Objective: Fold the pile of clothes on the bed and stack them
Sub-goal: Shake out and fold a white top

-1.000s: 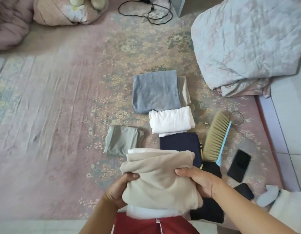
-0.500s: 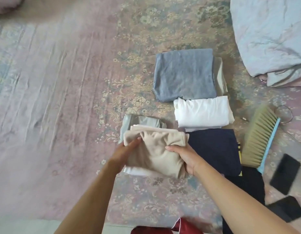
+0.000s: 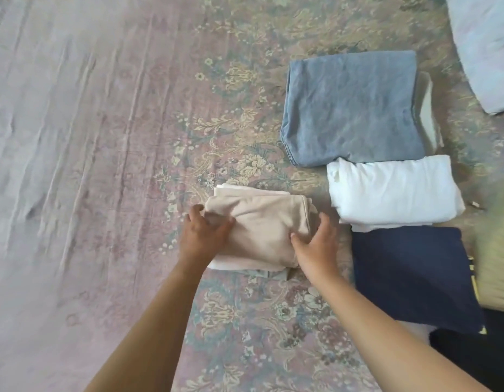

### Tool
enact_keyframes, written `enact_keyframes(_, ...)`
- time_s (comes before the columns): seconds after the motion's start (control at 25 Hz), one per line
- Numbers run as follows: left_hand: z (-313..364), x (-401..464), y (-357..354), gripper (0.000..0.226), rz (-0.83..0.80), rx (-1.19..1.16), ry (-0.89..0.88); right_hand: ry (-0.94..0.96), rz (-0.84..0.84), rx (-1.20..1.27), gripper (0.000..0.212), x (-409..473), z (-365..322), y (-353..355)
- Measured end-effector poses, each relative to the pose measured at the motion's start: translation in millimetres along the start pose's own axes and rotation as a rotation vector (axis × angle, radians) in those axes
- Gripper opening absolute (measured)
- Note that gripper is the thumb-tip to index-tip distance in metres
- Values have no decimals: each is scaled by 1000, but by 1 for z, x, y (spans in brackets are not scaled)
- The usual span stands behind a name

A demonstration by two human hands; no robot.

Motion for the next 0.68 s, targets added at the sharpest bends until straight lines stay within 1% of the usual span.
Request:
enact_keyframes(0.04,18,2,7,68,84,249,-247,245,114,-206,71,-9,-16,1)
enact_keyframes(0.08,37,0,5,70,111,449,-542,486,149,-395,79,-21,-32,-6)
enact_keyframes(0.12,47,-5,-10,66,49,572,-810,644,87,-577,82,-28,-42,-18)
enact_keyframes(0.16,46,-8,-27,61,-53,640,-991,703,-8,-727,82,-29,-44,-31)
enact_keyframes(0.2,39,-11,-44,58,-133,674,-1075,679,-106,-846,80,-24,-40,-41)
enact_keyframes(0.24,26,-12,-56,58,-173,712,-1091,621,-192,-929,78,-20,-32,-50)
enact_keyframes(0.28,14,-12,-63,59,-173,746,-1074,575,-226,-965,76,-16,-25,-57)
enact_keyframes(0.4,-2,-8,-73,60,-183,738,-1055,514,-271,-987,74,-9,-18,-66)
enact_keyframes(0.48,2,-8,-68,60,-206,744,-1050,580,-268,-969,77,-10,-23,-61)
enact_keyframes(0.56,23,-11,-59,59,-204,736,-1045,689,-255,-909,81,-10,-28,-37)
enact_keyframes(0.6,38,-15,-56,58,-192,730,-1061,721,-244,-868,77,-8,-25,-19)
enact_keyframes(0.68,82,-24,-61,50,-176,659,-1071,744,-130,-786,59,5,-13,30)
Point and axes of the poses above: each hand's wrist, its own x-axis towards the middle knuckle, its own y-axis out of the back of the hand, z = x × y, the point moved 6 cm from there along x, towards the middle knuckle, and after that the axes turned 15 degrees about -y, right-handed, at the moved point
